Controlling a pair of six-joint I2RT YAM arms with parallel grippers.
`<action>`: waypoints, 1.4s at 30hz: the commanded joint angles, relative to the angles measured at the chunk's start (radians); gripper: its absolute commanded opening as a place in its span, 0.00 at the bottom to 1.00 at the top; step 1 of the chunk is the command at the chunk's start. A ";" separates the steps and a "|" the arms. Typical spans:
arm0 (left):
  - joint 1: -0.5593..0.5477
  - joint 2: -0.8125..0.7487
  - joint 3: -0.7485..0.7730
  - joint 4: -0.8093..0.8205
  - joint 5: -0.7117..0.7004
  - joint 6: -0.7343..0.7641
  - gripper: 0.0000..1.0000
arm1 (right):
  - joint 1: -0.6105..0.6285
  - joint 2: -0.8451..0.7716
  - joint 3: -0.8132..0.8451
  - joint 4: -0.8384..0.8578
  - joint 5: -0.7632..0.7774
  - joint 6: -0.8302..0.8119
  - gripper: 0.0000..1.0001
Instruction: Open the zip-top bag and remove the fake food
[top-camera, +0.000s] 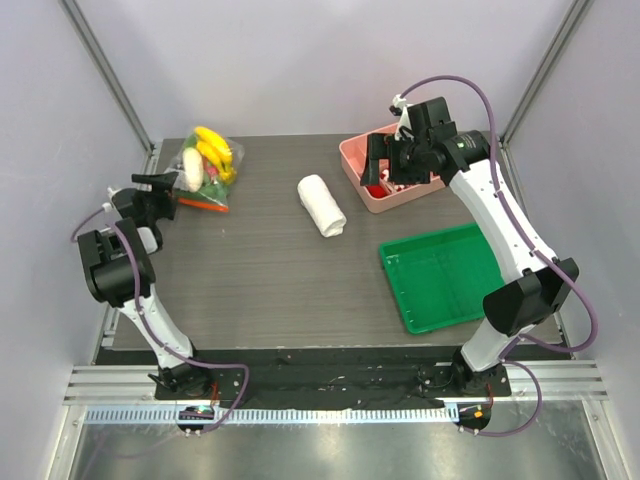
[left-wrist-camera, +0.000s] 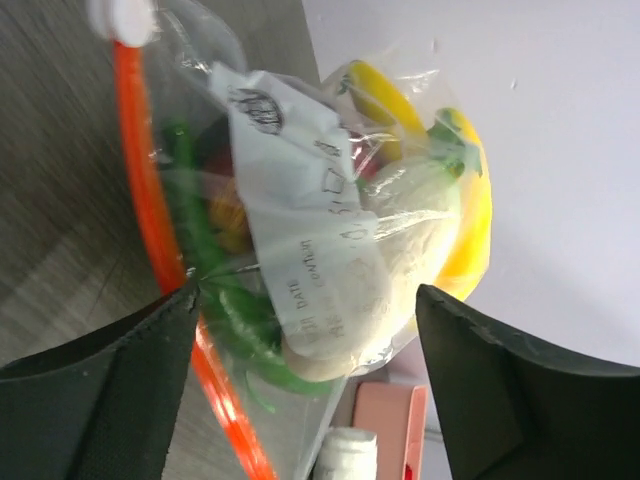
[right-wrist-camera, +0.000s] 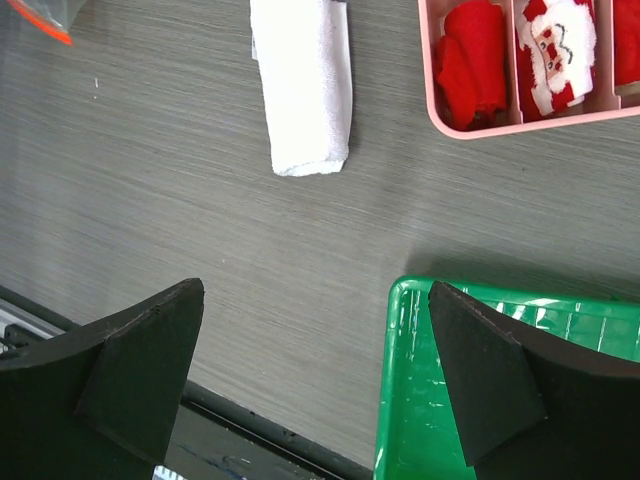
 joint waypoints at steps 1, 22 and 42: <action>0.017 -0.164 0.006 -0.144 0.054 0.177 0.91 | -0.008 -0.005 0.025 0.004 -0.030 -0.009 1.00; 0.025 0.214 0.183 0.307 0.172 -0.078 0.97 | -0.040 -0.045 -0.009 0.016 -0.065 -0.007 1.00; -0.036 -0.057 0.245 -0.027 0.387 0.178 0.00 | -0.009 -0.056 -0.133 0.165 -0.160 0.034 1.00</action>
